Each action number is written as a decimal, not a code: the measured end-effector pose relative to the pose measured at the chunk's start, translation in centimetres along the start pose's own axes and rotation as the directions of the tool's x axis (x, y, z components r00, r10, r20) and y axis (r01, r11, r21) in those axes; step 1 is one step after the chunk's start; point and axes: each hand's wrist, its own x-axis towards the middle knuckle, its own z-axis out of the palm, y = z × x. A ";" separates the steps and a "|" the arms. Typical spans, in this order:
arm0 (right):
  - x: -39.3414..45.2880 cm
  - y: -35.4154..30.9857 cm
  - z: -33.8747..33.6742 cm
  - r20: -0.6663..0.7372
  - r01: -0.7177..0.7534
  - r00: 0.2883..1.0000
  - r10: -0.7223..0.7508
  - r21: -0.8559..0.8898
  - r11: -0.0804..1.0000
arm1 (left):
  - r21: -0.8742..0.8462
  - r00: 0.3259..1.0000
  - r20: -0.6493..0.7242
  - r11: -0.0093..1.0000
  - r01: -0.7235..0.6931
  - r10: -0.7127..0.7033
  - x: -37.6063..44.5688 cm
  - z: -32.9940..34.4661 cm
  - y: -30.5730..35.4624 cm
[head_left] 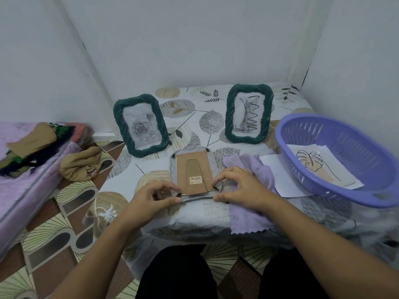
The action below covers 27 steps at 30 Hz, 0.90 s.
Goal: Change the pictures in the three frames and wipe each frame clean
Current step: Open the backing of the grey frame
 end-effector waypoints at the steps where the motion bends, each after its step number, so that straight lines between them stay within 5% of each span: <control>1: 0.1 0.1 0.1 -0.009 -0.001 1.000 0.000 -0.008 1.000 | 0.011 1.000 -0.002 1.000 0.004 -0.004 0.2 0.0 0.0; 27: 1.1 -0.3 -0.5 0.085 -0.050 0.995 0.048 0.020 0.999 | 0.069 0.999 0.050 0.998 0.014 -0.018 0.2 0.5 0.7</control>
